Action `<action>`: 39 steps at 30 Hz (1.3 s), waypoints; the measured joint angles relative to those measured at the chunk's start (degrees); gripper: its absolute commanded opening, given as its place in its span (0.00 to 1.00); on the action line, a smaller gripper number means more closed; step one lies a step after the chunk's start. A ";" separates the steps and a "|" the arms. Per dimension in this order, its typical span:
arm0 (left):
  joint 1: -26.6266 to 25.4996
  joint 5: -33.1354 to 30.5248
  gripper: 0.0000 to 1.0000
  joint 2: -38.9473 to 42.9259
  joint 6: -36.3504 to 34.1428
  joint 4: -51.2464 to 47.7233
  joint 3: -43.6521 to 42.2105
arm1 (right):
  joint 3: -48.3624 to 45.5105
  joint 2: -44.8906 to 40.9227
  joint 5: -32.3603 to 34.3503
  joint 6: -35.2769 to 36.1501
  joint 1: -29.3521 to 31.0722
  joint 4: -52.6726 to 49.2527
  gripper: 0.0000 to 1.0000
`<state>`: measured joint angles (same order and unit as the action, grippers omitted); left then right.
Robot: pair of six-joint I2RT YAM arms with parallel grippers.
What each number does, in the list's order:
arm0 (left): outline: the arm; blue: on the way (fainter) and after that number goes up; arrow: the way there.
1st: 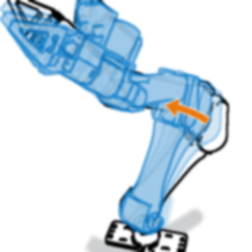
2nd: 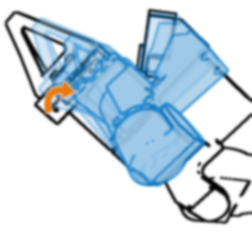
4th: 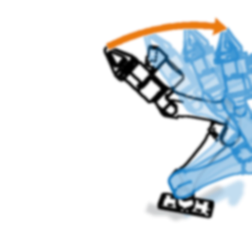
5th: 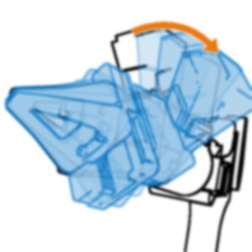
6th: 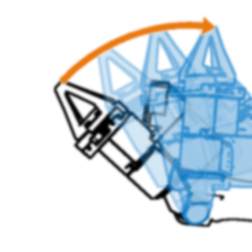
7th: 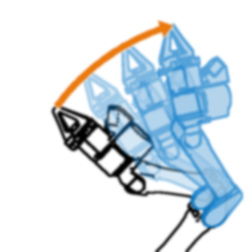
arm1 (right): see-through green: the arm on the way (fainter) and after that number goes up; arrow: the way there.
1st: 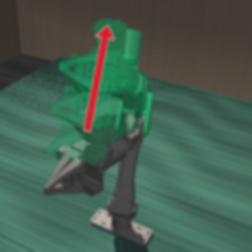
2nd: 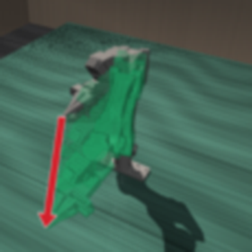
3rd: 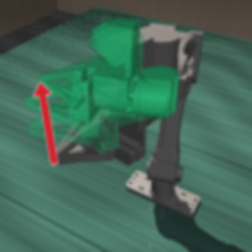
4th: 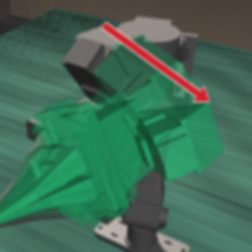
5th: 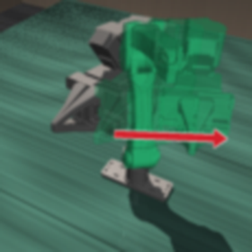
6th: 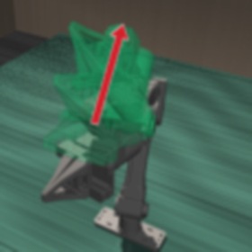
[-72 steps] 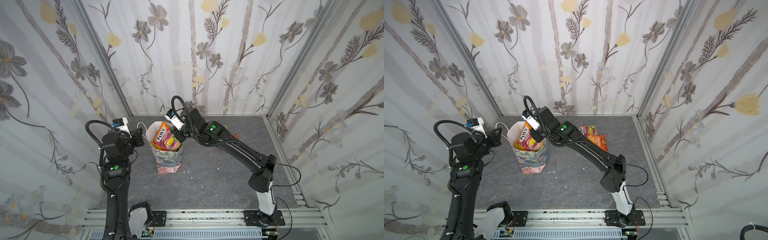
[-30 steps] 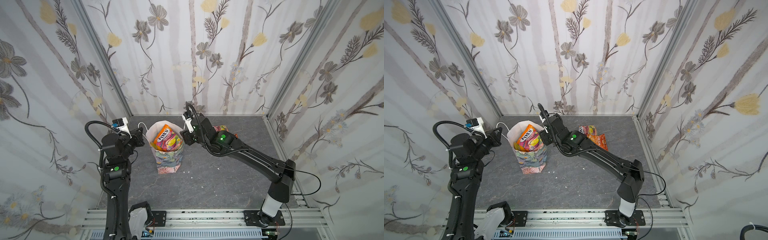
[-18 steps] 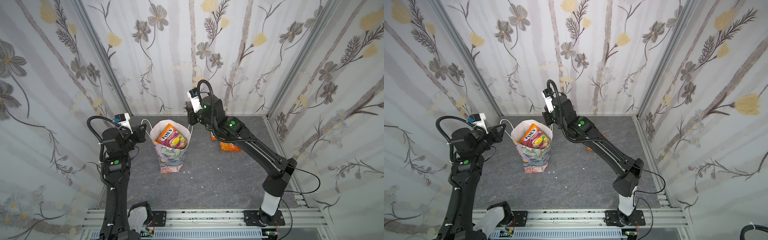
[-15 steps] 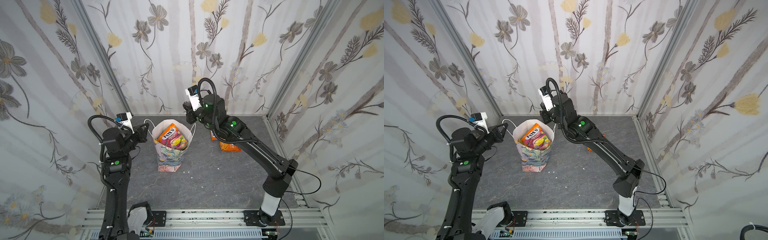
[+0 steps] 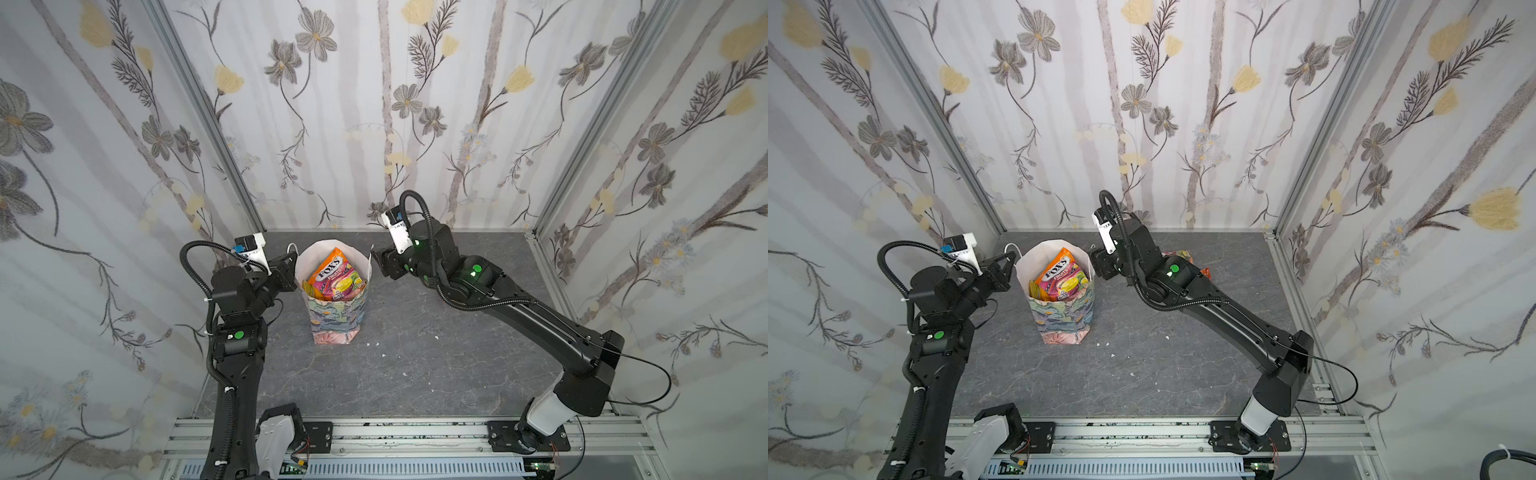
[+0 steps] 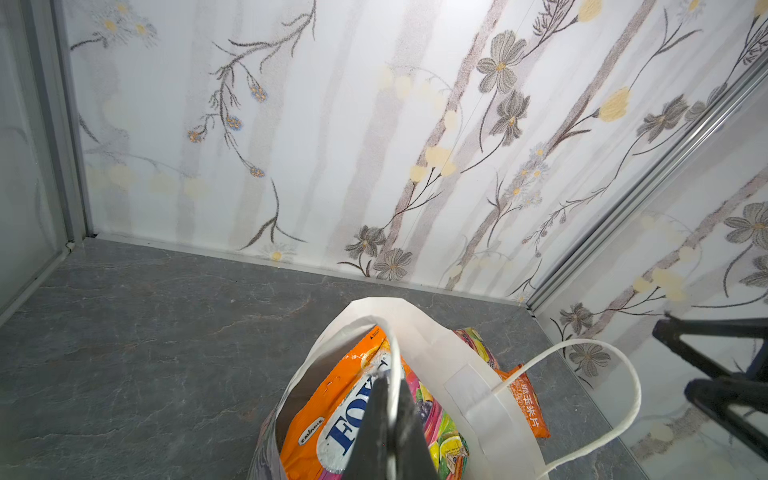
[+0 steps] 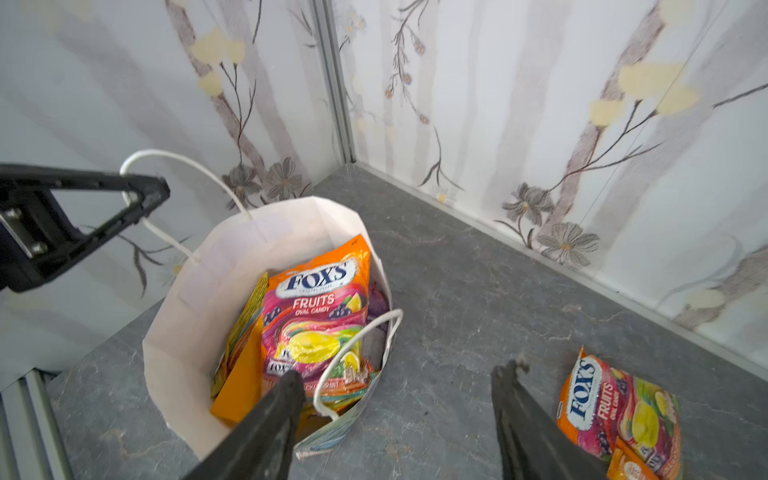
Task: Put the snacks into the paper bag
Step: 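Raise the right gripper out of the paper bag toward the orange crisps bag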
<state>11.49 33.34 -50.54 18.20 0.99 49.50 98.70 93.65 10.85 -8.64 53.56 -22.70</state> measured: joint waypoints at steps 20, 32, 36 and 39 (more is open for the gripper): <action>-0.02 -2.71 0.00 1.16 -1.90 -2.14 0.31 | 6.36 9.07 -0.39 -2.54 0.17 1.20 0.00; -0.13 0.59 0.00 3.17 -1.64 -2.73 -1.03 | 12.20 8.81 -1.92 3.78 -3.74 -3.34 0.00; -0.13 1.86 0.00 2.36 -1.53 -2.54 -1.20 | 8.02 8.15 -2.54 3.98 -4.94 -2.36 0.08; -0.13 1.86 0.00 1.27 -1.53 -1.99 -1.16 | 5.35 7.17 -3.69 3.96 -4.81 -1.70 0.36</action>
<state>11.35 35.20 -49.28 16.67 -0.99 48.34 104.05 100.82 7.16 -4.69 48.75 -24.40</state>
